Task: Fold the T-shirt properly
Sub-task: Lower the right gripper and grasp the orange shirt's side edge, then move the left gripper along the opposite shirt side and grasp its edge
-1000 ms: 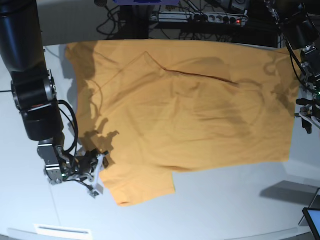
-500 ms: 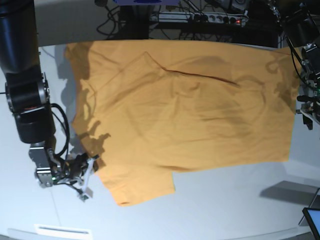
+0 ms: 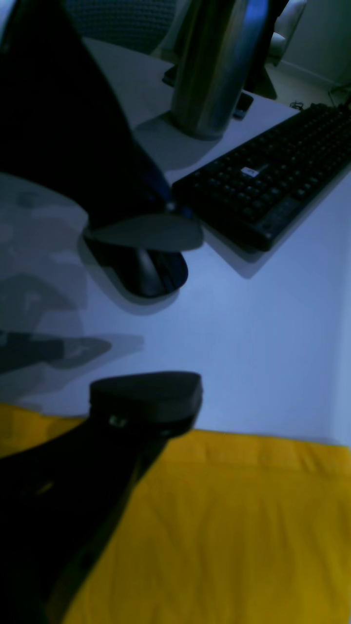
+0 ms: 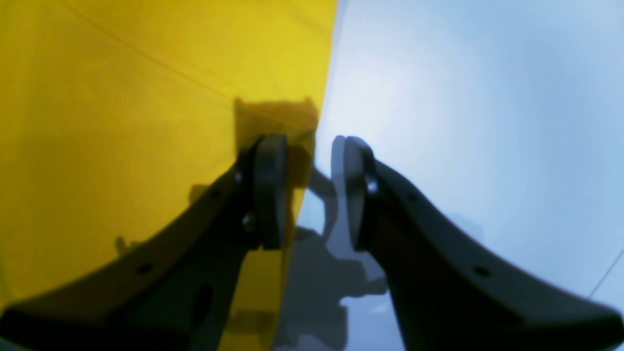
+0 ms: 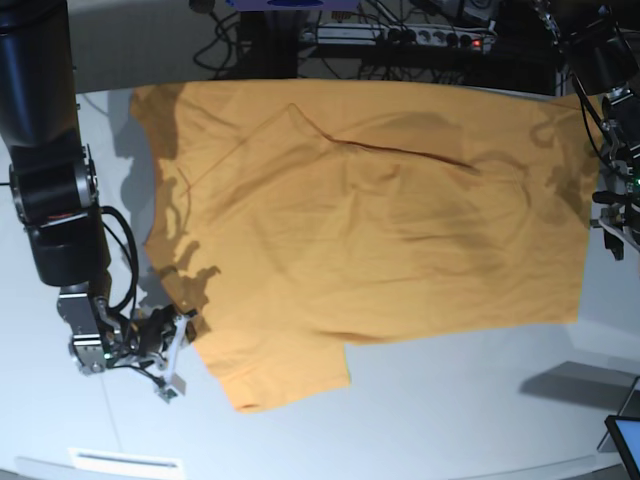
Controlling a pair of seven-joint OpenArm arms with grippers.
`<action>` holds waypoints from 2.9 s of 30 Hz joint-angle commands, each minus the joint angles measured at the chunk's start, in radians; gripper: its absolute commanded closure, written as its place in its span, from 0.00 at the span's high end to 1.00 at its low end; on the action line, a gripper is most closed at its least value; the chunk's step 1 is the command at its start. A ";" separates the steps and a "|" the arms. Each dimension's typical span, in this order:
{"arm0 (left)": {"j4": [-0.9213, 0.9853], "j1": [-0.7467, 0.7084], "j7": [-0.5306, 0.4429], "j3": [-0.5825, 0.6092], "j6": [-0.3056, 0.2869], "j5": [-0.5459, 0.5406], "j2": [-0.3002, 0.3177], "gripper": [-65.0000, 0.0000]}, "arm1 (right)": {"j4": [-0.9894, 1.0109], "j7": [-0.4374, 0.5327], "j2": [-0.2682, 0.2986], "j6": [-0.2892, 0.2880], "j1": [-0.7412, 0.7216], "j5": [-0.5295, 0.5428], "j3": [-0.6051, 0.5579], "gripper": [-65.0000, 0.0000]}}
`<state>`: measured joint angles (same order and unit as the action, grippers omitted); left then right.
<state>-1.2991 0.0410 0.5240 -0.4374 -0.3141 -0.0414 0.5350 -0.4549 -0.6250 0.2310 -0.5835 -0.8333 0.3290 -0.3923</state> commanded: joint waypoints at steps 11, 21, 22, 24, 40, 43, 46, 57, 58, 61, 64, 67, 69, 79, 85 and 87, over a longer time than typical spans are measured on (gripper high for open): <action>-0.015 0.012 -0.025 -0.005 0.010 -0.001 0.027 0.59 | 0.063 0.077 0.011 -0.003 -0.050 0.006 0.008 0.39; -0.017 -0.013 -0.025 -0.007 0.010 -0.001 0.030 0.59 | 0.094 0.089 0.001 -0.010 -0.053 0.009 0.008 0.40; -0.017 -0.013 -0.025 -0.007 0.010 -0.001 0.030 0.59 | 0.094 0.089 -0.003 -0.025 -0.053 0.009 0.008 0.40; -0.017 -0.016 -0.025 -0.007 0.010 -0.001 0.030 0.59 | 0.095 0.077 -0.014 -0.066 -0.053 0.011 0.008 0.40; -0.017 -0.017 -0.025 -0.007 0.010 -0.001 0.030 0.59 | 0.092 0.066 -0.018 -0.097 -0.053 0.011 0.010 0.23; -0.017 -0.017 -0.025 -0.007 0.010 -0.001 0.030 0.59 | 0.092 0.066 -0.018 -0.097 -0.053 0.011 0.010 0.14; -0.015 -0.016 -0.025 -0.007 0.010 -0.001 0.032 0.59 | 0.092 0.066 -0.018 -0.097 -0.054 0.011 0.010 0.12; 0.135 0.061 -0.026 -0.005 0.010 -0.001 0.061 0.59 | 0.091 0.066 -0.018 -0.097 -0.054 0.008 0.006 0.01; 0.154 0.073 -0.026 -0.005 0.010 -0.001 0.069 0.59 | 0.091 0.066 -0.018 -0.097 -0.054 0.008 0.005 0.01; 0.194 0.093 -0.035 -0.005 0.008 -0.001 0.089 0.59 | 0.091 0.066 -0.018 -0.097 -0.054 0.008 0.005 0.01; 0.203 0.095 -0.084 -0.005 0.008 -0.001 0.095 0.59 | 0.091 0.066 -0.018 -0.097 -0.054 0.006 0.005 0.01; 0.204 0.096 -0.101 -0.005 0.008 -0.002 0.110 0.59 | 0.091 0.066 -0.018 -0.097 -0.053 0.006 0.005 0.01; 0.226 0.121 -0.103 -0.005 0.005 -0.005 0.112 0.60 | 0.091 0.066 -0.018 -0.097 -0.053 0.005 0.005 0.01; 0.436 0.343 -0.140 0.071 -0.093 -0.002 0.113 0.60 | 0.091 0.066 -0.017 -0.097 -0.050 0.005 0.003 0.01; 0.559 0.445 -0.210 0.202 -0.093 -0.016 0.112 0.60 | 0.091 0.066 -0.014 -0.097 -0.048 0.005 0.003 0.01; 0.606 0.472 -0.210 0.202 -0.095 -0.061 0.119 0.60 | 0.091 0.066 -0.012 -0.097 -0.048 0.005 0.003 0.01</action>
<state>-0.6796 0.4858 0.3382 -0.2264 -0.4202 -0.0921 0.6090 -0.3511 -0.5591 0.2123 -0.6781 -0.8467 0.3367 -0.3885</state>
